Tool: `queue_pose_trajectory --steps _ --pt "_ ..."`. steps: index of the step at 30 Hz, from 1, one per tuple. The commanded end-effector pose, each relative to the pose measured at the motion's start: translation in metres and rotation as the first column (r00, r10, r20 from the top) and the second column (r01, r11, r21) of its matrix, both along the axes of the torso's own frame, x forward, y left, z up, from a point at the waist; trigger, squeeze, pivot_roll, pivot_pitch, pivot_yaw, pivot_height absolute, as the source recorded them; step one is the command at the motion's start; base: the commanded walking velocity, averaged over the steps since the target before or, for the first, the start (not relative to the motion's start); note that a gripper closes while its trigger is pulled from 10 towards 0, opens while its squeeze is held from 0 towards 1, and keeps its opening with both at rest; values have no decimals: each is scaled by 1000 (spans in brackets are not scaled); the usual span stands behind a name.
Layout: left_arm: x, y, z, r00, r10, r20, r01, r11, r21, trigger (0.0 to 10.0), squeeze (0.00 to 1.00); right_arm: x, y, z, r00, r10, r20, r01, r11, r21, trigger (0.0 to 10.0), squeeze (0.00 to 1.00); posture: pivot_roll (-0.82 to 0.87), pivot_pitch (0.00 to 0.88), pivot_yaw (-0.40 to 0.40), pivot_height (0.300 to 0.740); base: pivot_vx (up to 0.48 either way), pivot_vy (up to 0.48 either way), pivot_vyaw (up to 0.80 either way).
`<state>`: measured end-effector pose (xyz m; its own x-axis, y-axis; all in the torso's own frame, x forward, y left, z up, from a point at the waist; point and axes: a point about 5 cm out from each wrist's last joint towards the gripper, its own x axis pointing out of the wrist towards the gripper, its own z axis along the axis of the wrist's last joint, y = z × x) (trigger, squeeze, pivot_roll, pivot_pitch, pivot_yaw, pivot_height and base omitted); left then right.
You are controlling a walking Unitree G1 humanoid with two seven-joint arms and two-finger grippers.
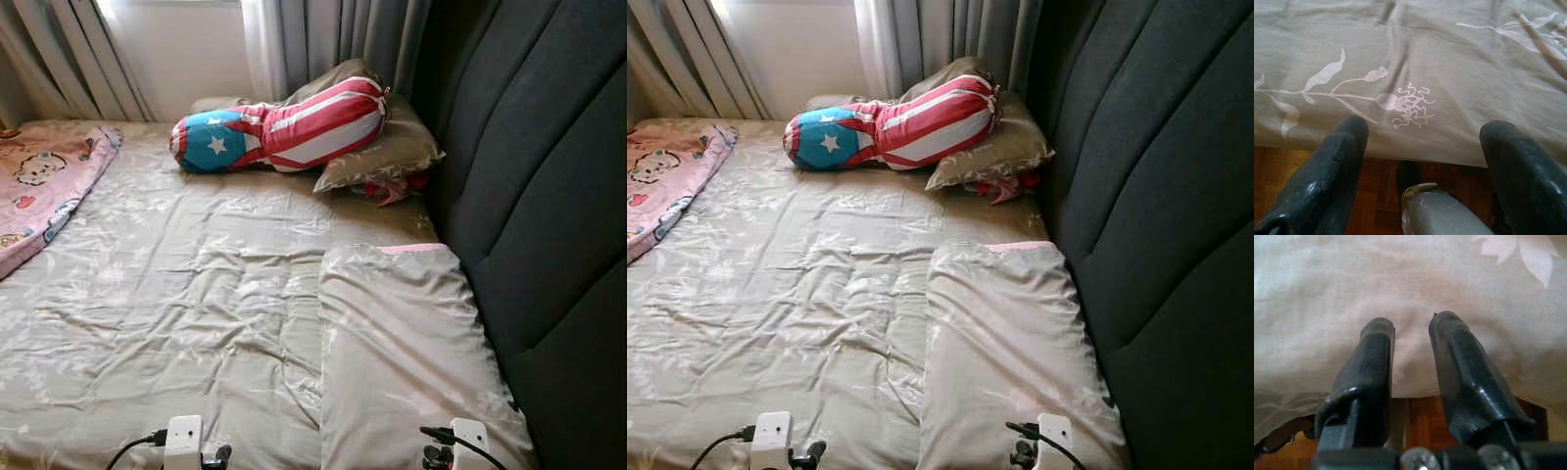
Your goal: Clean up the room
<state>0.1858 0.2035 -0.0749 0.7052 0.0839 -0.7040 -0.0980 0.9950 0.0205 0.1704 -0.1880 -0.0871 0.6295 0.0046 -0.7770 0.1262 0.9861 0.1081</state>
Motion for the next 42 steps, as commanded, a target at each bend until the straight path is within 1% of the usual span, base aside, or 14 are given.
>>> queue_pose_trajectory --steps 1,4,7,9,13,14,19,20,28,30,31,36,39,42 --pt "-7 -2 -5 999 -14 -40 15 1000 7 10000 0 -7 -5 -3 1000 -6 -26 5 999 -32 10000 1000 -1 0 -32 740 0 0 0" --pt "-10 0 -6 998 -11 -55 12 1000 12 10000 0 -12 -7 -5 999 -9 -45 7 999 -40 10000 1000 2 0 -35 740 0 0 0" --pt "-12 3 -7 997 -20 -73 22 999 28 10000 0 -15 -6 -6 997 48 -68 -53 997 -65 10000 1000 -5 0 -33 740 0 0 0" --pt "-13 0 -8 995 -58 -87 61 997 36 10000 0 -20 -9 -8 996 46 -80 -52 996 -68 10000 1000 -8 0 -32 740 0 0 0" --pt "-12 -4 -8 995 -62 -85 64 997 30 10000 0 -23 -17 -7 996 42 -81 -48 996 -75 10000 1000 -12 0 -34 740 0 0 0" --pt "-10 -9 -8 994 -80 -81 82 996 33 10000 0 -26 -23 -7 994 59 -87 -67 994 -85 10000 1000 -6 0 -37 740 0 0 0" --pt "-10 -12 -8 993 -89 -82 92 995 31 10000 0 -30 -28 -8 993 61 -97 -70 993 -96 10000 1000 -2 0 -38 740 0 0 0" --pt "-10 -11 -8 993 -88 -83 91 995 33 10000 0 -32 -30 -8 992 62 -107 -73 992 -102 10000 20 0 0 -35 740 0 0 0" --pt "-9 -4 -7 995 -57 -86 61 997 53 10000 0 -30 -21 -10 991 61 -122 -73 993 -93 10000 0 7 0 -24 740 0 0 0" --pt "-8 -3 -7 994 -59 -87 64 996 59 10000 0 -25 -10 -10 990 72 -124 -84 992 -91 10000 0 3 0 -16 740 0 0 0" --pt "-8 -3 -7 994 -59 -87 64 996 59 10000 0 -25 -10 -10 990 72 -124 -84 992 -91 10000 0 3 0 -16 740 0 0 0" --pt "-7 -1 -6 995 -55 -82 60 996 61 10000 0 -15 20 -10 987 111 -114 -119 990 -72 10000 0 0 0 -8 740 0 0 0" --pt "-6 -1 -6 995 -54 -82 59 996 61 10000 0 -12 23 -9 989 105 -108 -113 991 -69 10000 0 -2 0 -5 740 0 0 0" --pt "-6 0 -6 995 -52 -84 57 996 63 10000 0 -9 23 -8 984 146 -102 -155 984 -88 10000 0 -4 0 -4 740 0 0 0"
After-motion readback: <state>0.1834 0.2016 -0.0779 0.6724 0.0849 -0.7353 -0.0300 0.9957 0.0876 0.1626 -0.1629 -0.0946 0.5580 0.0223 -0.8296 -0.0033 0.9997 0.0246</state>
